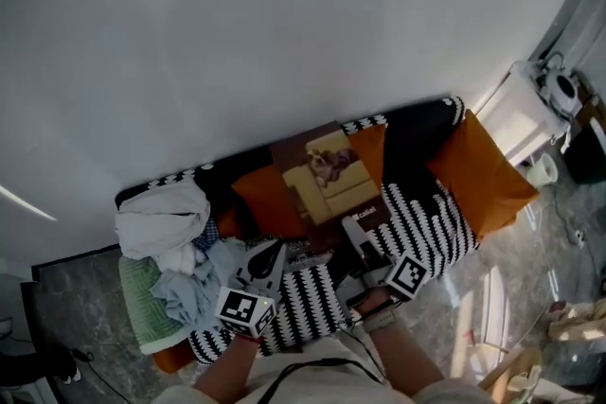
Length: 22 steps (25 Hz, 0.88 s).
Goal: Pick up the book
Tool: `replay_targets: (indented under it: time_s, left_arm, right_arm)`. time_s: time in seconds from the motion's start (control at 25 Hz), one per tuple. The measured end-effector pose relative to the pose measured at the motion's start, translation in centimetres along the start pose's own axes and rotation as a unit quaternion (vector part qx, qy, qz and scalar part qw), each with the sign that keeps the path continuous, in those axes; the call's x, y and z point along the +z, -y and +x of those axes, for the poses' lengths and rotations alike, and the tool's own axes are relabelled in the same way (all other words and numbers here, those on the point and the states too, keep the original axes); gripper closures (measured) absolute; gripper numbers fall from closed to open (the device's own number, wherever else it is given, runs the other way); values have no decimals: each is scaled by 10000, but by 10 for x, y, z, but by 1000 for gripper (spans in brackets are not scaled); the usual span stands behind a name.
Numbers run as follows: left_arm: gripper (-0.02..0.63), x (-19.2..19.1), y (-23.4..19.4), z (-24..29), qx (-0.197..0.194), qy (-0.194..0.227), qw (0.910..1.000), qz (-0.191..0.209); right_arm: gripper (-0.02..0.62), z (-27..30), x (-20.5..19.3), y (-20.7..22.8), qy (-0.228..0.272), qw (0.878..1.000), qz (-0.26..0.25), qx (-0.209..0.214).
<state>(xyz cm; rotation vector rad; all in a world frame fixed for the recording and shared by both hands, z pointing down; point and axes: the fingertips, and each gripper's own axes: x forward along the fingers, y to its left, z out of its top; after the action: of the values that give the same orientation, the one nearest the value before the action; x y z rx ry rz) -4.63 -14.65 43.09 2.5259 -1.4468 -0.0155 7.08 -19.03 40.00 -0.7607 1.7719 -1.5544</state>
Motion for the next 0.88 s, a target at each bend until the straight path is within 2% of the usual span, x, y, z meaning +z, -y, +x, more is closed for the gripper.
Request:
replay_targets:
  time_s: [0.32,0.88]
  left_arm:
    - [584,5,-16,0,234,53,9997,-36]
    - [584,-2,-12,-4,240,4,9997,-74]
  right_arm:
    - [427,-1,1,-1,33,10000,52,34]
    - [428,-9,1,2,60,10000,31,20]
